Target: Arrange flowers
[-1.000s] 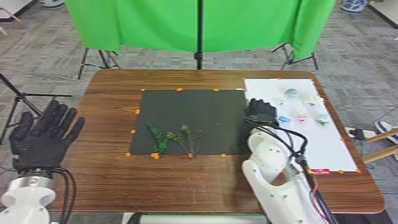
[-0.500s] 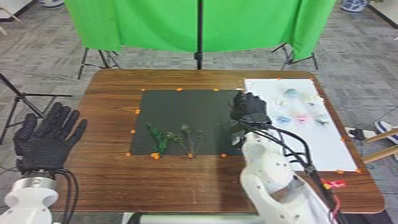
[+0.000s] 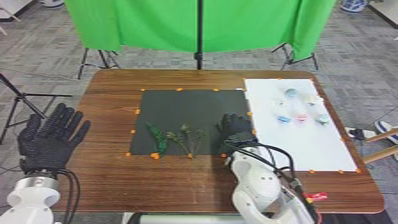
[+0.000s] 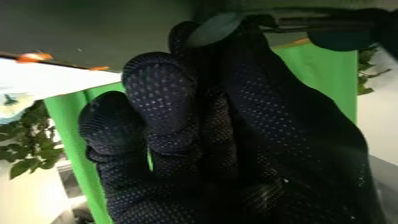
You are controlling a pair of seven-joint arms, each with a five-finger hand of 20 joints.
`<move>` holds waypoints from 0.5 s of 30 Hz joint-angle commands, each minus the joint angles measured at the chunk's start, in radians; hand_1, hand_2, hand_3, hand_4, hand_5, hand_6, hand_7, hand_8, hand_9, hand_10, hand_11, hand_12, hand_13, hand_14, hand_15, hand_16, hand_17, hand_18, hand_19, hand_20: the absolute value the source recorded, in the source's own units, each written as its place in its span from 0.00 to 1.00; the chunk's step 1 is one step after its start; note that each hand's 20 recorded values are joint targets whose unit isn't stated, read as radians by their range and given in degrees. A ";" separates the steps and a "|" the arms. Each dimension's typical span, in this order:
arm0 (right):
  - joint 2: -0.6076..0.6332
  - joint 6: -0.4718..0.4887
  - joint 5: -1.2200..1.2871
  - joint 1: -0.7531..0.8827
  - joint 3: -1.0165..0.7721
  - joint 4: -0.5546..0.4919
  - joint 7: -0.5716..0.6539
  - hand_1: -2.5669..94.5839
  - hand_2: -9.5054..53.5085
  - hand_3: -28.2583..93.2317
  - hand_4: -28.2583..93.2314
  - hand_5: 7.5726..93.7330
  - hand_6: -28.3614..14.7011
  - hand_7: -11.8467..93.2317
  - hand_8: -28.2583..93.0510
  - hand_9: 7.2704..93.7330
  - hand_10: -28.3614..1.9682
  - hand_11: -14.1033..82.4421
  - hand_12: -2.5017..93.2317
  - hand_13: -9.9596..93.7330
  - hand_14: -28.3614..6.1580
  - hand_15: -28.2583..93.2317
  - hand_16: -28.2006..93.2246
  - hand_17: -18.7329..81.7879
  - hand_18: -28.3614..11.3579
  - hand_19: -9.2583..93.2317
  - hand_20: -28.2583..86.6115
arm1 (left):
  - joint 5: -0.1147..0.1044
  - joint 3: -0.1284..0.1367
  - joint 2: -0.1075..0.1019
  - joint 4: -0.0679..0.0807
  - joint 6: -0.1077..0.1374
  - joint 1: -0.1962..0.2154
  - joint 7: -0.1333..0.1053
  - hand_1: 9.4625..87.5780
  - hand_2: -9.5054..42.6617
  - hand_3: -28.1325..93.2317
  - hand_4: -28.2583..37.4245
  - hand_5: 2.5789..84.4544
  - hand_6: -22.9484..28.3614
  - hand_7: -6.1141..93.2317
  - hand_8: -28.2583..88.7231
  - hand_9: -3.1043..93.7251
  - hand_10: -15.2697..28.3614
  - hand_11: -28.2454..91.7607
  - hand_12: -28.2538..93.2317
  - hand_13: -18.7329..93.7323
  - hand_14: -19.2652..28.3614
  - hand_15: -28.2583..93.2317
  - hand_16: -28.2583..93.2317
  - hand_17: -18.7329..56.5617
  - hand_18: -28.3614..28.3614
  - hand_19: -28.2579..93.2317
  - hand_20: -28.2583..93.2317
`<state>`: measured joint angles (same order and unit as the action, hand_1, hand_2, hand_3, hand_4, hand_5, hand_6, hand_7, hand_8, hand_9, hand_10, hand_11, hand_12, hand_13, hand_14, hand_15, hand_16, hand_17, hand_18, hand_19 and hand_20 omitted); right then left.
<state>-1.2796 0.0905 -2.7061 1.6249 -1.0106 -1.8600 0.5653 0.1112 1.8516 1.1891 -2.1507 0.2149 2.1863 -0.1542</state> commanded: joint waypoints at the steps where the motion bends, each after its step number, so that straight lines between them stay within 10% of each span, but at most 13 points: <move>1: -0.040 0.059 -0.015 0.025 0.002 -0.008 0.035 0.71 0.00 0.77 0.04 0.77 0.60 0.52 0.40 0.93 0.56 0.31 0.55 0.91 0.66 0.64 0.63 0.64 0.02 0.94 0.60 | -0.001 -0.014 0.002 0.000 0.020 0.021 0.012 0.25 0.41 0.83 0.00 0.57 0.63 0.21 0.17 0.47 0.71 0.44 0.35 0.45 0.74 0.56 0.19 0.19 0.77 0.51 0.37; 5: -0.048 0.173 0.015 0.035 -0.007 -0.040 0.038 0.66 0.00 0.75 0.04 0.74 0.55 0.43 0.39 0.89 0.47 0.28 0.49 0.87 0.58 0.67 0.59 0.61 0.01 0.97 0.59 | -0.010 -0.008 0.001 -0.005 0.047 0.020 0.008 0.25 0.41 0.83 0.00 0.57 0.63 0.21 0.17 0.47 0.71 0.44 0.35 0.45 0.74 0.56 0.19 0.19 0.77 0.51 0.37; 15: -0.042 0.161 0.018 0.037 -0.009 -0.045 0.049 0.56 0.00 0.81 0.03 0.68 0.48 0.34 0.21 0.79 0.32 0.40 0.37 0.81 0.44 0.73 0.51 0.59 0.00 1.00 0.58 | -0.005 -0.015 0.004 0.001 0.020 0.022 0.016 0.23 0.42 0.83 0.00 0.57 0.63 0.22 0.17 0.47 0.71 0.44 0.35 0.44 0.74 0.57 0.19 0.19 0.77 0.51 0.37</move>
<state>-1.3241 0.2741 -2.6899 1.6445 -1.0216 -1.9261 0.6010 0.1064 1.8439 1.1890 -2.1549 0.2391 2.1940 -0.1521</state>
